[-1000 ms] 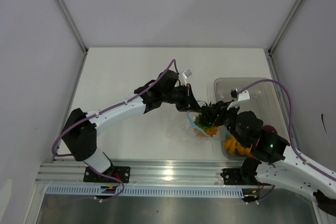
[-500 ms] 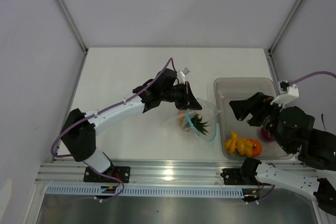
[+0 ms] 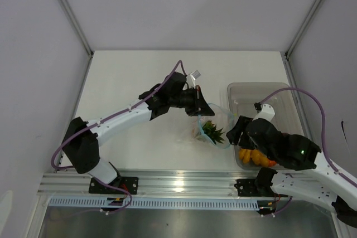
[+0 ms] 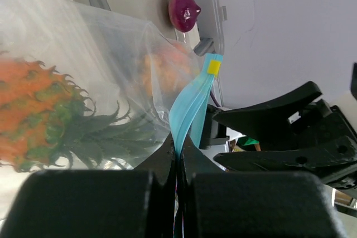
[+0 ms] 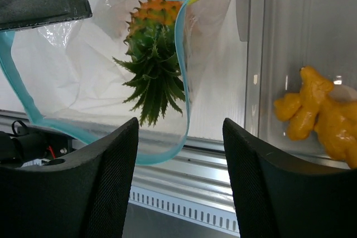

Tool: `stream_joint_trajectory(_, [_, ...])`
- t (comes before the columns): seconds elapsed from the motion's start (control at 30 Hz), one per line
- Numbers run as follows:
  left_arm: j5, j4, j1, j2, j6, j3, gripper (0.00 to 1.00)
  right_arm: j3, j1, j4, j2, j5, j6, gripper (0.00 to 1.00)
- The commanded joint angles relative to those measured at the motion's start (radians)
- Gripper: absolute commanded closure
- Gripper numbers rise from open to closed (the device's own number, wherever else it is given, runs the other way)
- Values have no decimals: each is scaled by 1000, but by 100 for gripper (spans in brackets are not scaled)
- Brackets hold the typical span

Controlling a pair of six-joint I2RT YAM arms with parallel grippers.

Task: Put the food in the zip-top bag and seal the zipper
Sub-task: Adjust the zipper food storage bag at the center of the board.

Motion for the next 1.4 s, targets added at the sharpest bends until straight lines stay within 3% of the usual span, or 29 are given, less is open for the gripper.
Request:
stream_joint_trajectory(0.0, [2,28,7,-58,-18,44,99,-30,-9,72,15,-20,51,36])
stream_joint_trajectory(0.3, [7,46,7,-68,-23,15,99,-133,-30,177,50,-36,71,42])
stream_joint_trajectory(0.5, [-1,18,7,-84,34,9,99,-107,-85,226,67,-7,-39,89])
stream_joint_trajectory(0.57, [-19,-32,7,-88,84,15,99,-41,-125,247,84,19,-108,99])
stream_joint_trajectory(0.73, [-67,-211,7,-82,221,148,99,167,-251,263,208,-82,-317,100])
stream_joint_trajectory(0.87, [-203,-328,-2,-149,293,202,100,292,-252,246,248,-127,-326,100])
stream_joint_trajectory(0.97, [-281,-353,-2,-186,322,129,100,240,-254,295,227,-165,-313,100])
stream_joint_trajectory(1.13, [-276,-402,4,-110,364,102,99,129,-295,345,270,-239,-303,100])
stream_joint_trajectory(1.37, [-410,-345,4,-211,382,9,99,189,-268,433,244,-276,-418,100])
